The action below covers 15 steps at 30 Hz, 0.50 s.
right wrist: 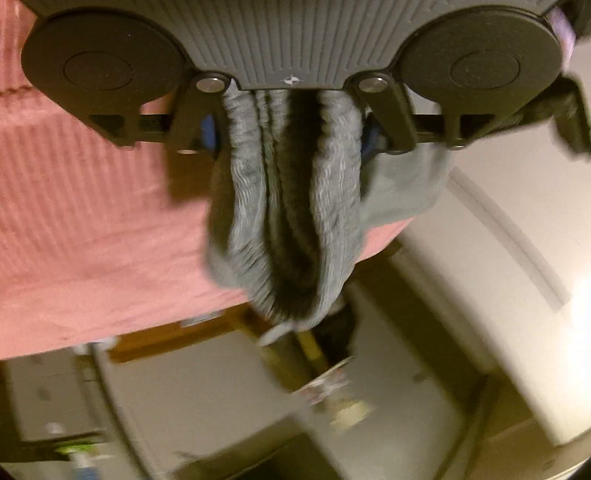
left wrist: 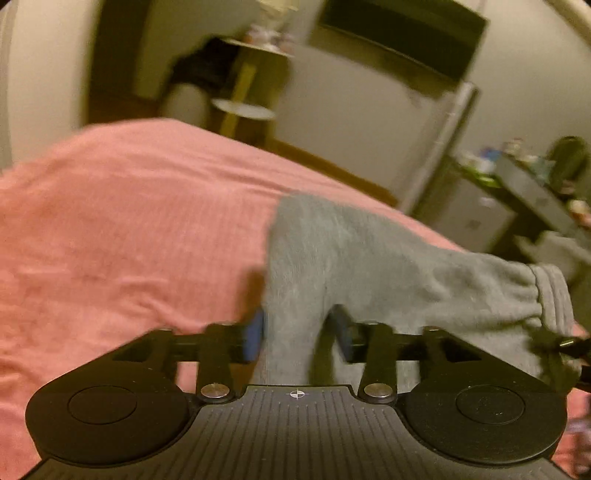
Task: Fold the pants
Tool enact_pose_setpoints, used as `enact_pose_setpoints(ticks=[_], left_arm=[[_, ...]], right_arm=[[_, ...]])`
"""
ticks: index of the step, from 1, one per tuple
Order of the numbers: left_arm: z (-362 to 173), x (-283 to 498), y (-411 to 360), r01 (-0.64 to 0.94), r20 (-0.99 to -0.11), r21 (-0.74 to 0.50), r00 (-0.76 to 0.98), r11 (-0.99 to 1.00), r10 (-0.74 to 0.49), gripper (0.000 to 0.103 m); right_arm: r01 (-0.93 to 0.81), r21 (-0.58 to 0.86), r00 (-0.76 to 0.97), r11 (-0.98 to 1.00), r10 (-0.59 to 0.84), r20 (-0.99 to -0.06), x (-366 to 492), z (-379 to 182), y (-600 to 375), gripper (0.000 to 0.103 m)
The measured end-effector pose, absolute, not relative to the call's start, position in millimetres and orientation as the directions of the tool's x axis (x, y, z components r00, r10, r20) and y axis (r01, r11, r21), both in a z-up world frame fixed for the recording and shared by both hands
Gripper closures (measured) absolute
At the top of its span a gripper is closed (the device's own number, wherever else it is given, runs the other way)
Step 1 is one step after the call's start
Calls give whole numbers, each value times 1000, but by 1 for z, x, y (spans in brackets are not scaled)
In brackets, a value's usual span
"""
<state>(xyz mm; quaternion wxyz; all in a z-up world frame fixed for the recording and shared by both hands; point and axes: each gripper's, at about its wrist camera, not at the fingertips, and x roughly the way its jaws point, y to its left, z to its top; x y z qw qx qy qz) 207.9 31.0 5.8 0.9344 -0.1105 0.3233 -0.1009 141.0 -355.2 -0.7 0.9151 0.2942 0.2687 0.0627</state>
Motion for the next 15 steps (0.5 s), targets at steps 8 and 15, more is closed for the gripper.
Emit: enact_pose_setpoints(ticks=[8,15], left_arm=[[-44,120,26,157,-594,-155,774,975,-219,20],[-75,95,10,195,-642,-89,738,977,-206,23]], right_arm=[[215,797,863,564,273,-425,53,-67,-356,23],[214,900,875,379,335,-349,57,-107,-349,25]])
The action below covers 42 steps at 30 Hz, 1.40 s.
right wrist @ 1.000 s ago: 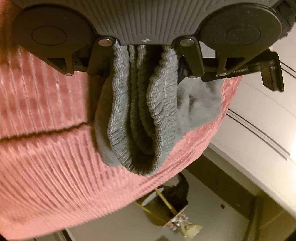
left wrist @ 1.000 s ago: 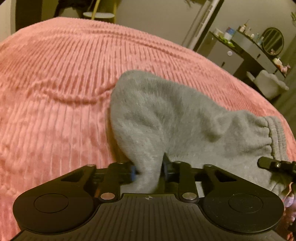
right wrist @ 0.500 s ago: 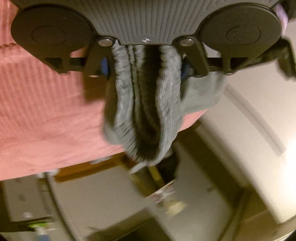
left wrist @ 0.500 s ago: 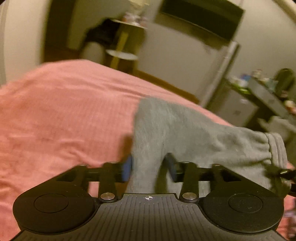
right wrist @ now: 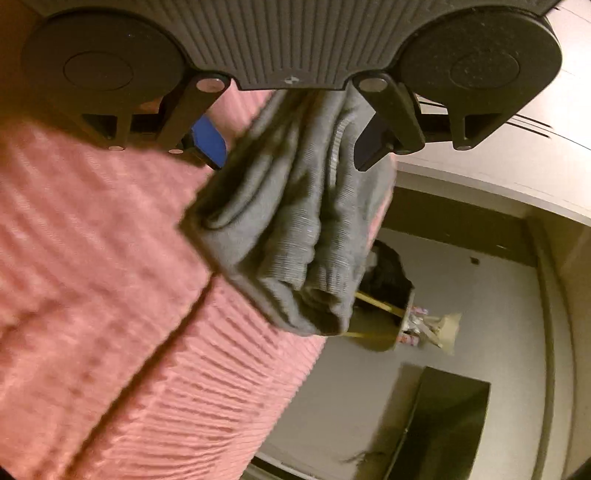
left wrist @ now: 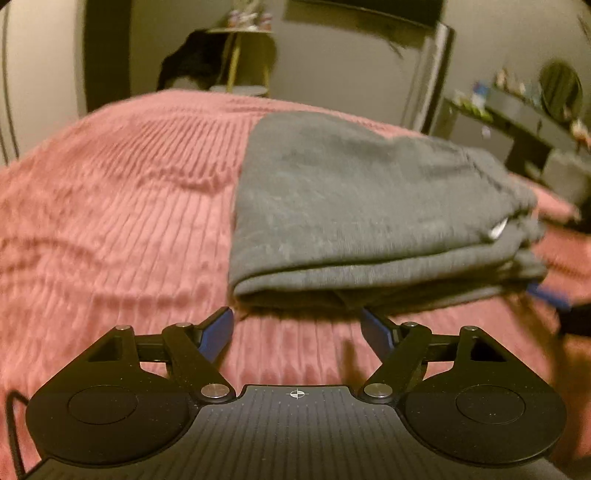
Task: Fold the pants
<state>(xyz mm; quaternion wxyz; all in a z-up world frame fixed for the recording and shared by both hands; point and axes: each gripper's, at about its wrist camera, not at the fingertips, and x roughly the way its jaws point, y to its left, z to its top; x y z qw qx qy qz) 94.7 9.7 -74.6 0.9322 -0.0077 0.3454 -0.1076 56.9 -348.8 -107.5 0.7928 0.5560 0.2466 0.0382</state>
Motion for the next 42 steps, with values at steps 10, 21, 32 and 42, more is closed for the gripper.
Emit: enact_pose_setpoints(ticks=[10,21,32,42], left_arm=[[-83,100,-12,265,-634,-86,729,960,-258,25],[-91,130,22,44,-635,-298,736,953,-233,85],[-92,130,27,15,-627,-316,747,949,-221,93],[-94,122,36,-1,-612,-304,767,953,-194,96]], right_arm=[[190,941,895,279,344,-283,96,-118,-332,23],[259,902,880,345,301,-368,103,-124,-329,71],[304,932,901,197,259,-348,111,-134,-333,65],[347,847,876,403,183,-446,96,-127,-330,70]])
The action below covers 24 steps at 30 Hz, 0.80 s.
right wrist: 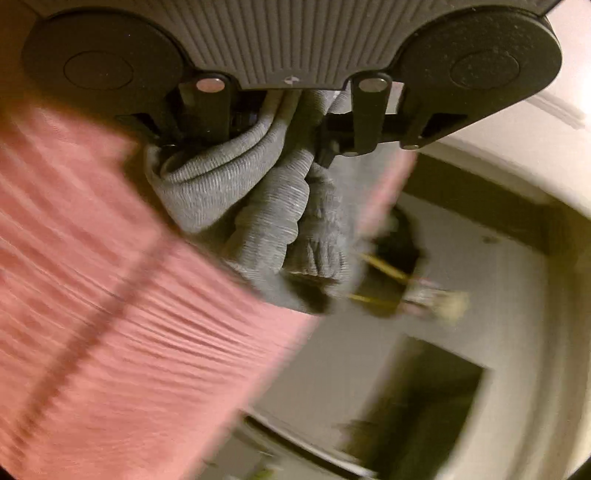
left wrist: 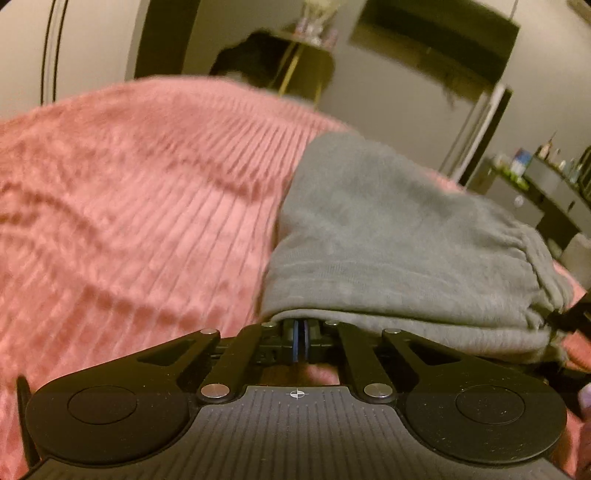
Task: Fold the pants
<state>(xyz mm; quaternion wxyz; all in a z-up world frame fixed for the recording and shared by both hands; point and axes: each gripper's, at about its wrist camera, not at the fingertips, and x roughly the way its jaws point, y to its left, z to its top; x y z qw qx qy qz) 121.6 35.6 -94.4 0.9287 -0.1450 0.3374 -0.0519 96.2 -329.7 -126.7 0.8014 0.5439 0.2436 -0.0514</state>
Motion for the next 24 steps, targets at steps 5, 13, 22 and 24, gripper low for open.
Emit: enact_pose_setpoints(ticks=[5,13,22,24], left_arm=[[-82,111,40,13,-610,-288,768,958,-194,95],[-57,80,63,-42,-506,-372,846,927,-165,50],[-64,83,64,-84,-505,-338,857,937,-106,34],[-68,85,64,-94,-510,-322,855,942,-89,33]], right_arm=[[303,899,881,316,268,-391,75,-110,-352,47],[265,857,926,442,131,-353,36,-63,-362,46],[314,858,893,406,181,-413,92,-88,-350,40],[312,860,895,404,179,-409,103,-90,-346,39]])
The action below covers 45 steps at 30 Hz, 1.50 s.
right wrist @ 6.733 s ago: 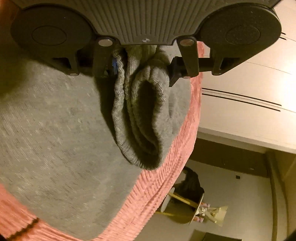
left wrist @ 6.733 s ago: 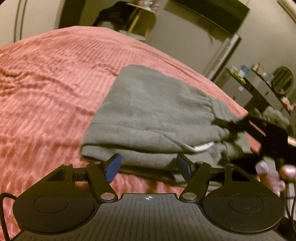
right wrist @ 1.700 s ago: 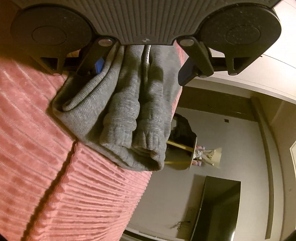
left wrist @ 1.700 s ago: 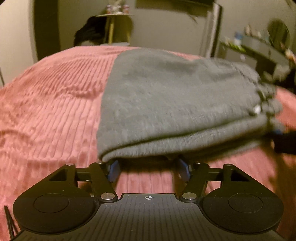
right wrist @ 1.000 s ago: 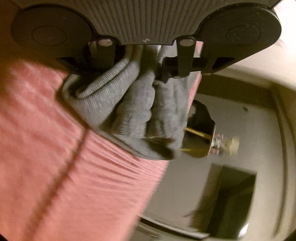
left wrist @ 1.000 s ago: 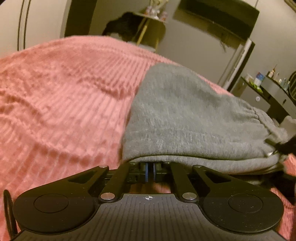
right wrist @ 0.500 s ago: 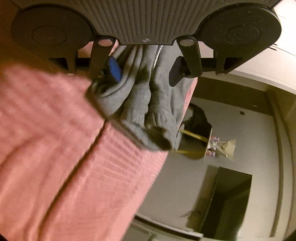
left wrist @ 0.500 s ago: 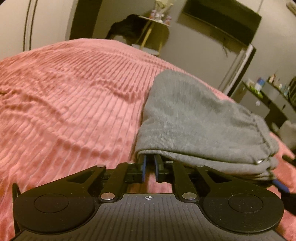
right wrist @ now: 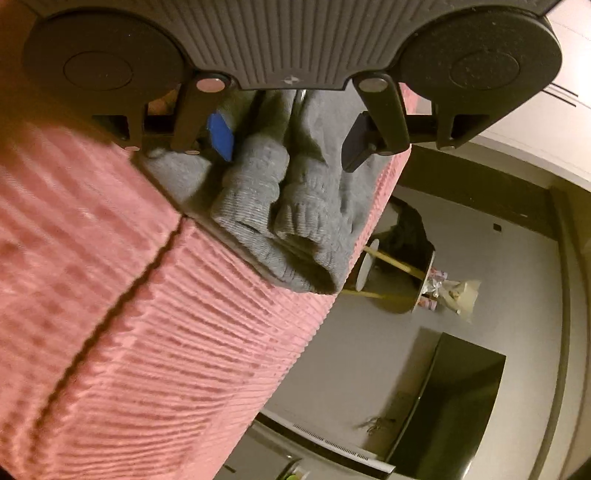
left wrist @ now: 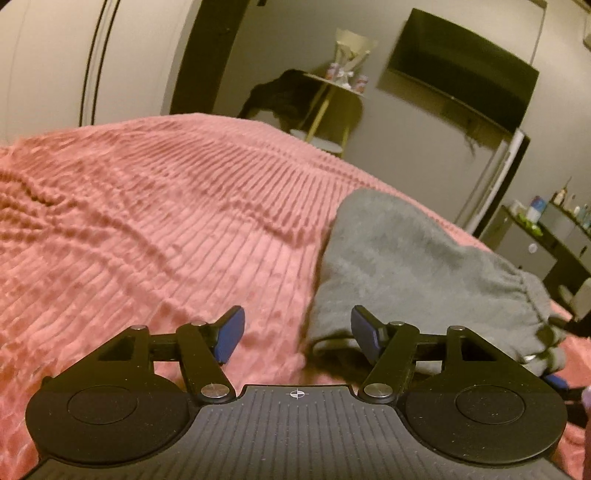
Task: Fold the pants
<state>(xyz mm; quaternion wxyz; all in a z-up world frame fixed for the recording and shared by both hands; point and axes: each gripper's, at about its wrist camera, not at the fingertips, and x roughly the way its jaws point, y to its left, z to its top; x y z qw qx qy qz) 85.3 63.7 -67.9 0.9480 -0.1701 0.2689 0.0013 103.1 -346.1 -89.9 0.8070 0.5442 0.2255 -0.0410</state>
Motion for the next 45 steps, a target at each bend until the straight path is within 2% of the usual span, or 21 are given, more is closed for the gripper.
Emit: enact_pose_setpoints(ticks=[2,5,8,14,17,19,24,27,29,31,34,39,44,45], left_arm=[[-73,87,64,-104,-516,-317,853,943,-80,33],[-79,88,65,-115,-526,-312,847,943,-71,33],[-80,87,67,-116,-524,-316,849,942,-71,32],[-81,88,67,-112,-521,-315,850,942,-73,31],[-82,88,65,-107,-523,-302,850,947,-71,28],[-83,88,63,-103,-525,-278,849,955,-61,27],[-85,87,63,-99,-542,-273,838,957,-68,18],[-86,86,62,-83,-554,-273,828,958,-86,13],[-85,84,58,-66,-556,-252,826,965,-89,13],[-83,81,53,-44,-557,-233,825,972,-96,12],[-74,77,51,-21,-546,-234,830,972,-114,9],[-47,93,54,-32,-499,-255,860,966,-103,9],[-18,140,41,17,-484,-186,868,982,-107,9],[-14,151,36,34,-479,-178,870,983,-117,9]], right_arm=[[298,867,902,400,178,-392,117,-91,-341,40],[315,859,899,403,164,-406,125,-97,-339,58],[334,786,886,520,112,-450,117,-81,-329,62],[302,766,908,568,72,-412,89,-61,-319,62],[375,722,870,582,49,-491,92,-88,-326,59],[325,730,894,601,55,-444,88,-101,-327,57],[314,730,896,606,63,-439,74,-94,-329,50],[322,667,891,672,23,-453,59,-85,-319,49],[346,575,876,741,-35,-482,51,-76,-310,41],[378,479,850,792,-91,-519,44,-70,-301,38],[398,455,838,796,-113,-534,30,-62,-300,39],[304,437,901,846,-106,-421,26,-33,-298,41],[204,251,916,946,-95,-389,67,-11,-278,56],[187,218,919,958,-92,-383,77,-9,-275,56]])
